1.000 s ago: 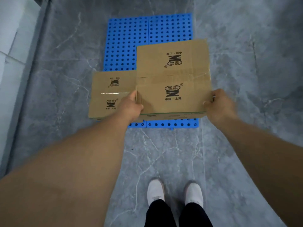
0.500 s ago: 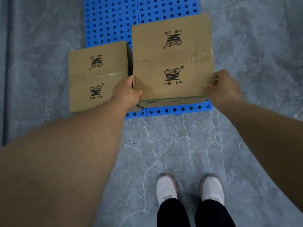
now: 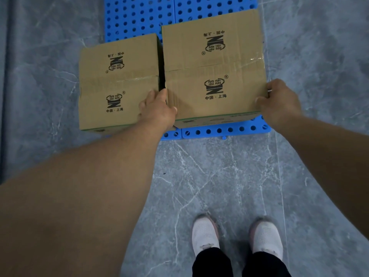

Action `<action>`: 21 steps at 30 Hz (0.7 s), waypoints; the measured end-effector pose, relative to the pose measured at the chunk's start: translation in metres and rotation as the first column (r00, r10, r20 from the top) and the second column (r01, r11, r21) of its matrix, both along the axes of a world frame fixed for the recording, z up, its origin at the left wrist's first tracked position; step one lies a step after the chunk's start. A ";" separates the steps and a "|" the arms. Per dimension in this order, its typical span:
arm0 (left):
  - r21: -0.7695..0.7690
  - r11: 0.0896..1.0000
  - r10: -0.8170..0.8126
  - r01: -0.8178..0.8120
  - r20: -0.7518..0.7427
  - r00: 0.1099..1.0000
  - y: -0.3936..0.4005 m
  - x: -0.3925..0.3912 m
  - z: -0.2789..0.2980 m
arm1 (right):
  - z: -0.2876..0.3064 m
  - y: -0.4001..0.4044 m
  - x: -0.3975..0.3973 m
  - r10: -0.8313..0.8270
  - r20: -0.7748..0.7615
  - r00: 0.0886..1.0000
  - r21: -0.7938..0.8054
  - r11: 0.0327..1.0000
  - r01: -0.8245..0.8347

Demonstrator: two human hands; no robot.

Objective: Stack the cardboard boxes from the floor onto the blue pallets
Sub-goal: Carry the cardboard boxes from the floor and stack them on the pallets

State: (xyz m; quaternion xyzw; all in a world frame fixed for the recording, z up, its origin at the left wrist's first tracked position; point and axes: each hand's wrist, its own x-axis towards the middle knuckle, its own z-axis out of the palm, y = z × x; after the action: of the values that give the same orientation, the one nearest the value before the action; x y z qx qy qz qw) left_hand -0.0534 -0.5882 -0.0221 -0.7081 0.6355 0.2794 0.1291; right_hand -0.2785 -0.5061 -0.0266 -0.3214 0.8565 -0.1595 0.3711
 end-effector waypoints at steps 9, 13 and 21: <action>-0.095 0.992 -0.070 0.085 0.146 0.987 0.008 0.000 -0.010 | -0.010 0.000 0.006 -0.004 0.037 0.999 -0.045 0.999 0.006; -0.099 0.992 -0.060 0.075 0.141 0.988 0.006 0.000 -0.010 | -0.009 0.001 0.007 -0.024 0.029 0.999 -0.066 0.997 0.026; -0.174 0.977 -0.102 0.126 0.137 0.985 0.006 0.004 -0.013 | -0.012 -0.004 0.010 -0.030 0.004 1.000 -0.074 0.997 0.030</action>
State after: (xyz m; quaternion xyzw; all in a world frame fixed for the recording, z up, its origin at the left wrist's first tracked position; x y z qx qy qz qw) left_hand -0.0498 -0.5821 -0.0352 -0.6956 0.6885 0.1666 0.1201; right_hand -0.2689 -0.5101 -0.0382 -0.3219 0.8542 -0.1971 0.3577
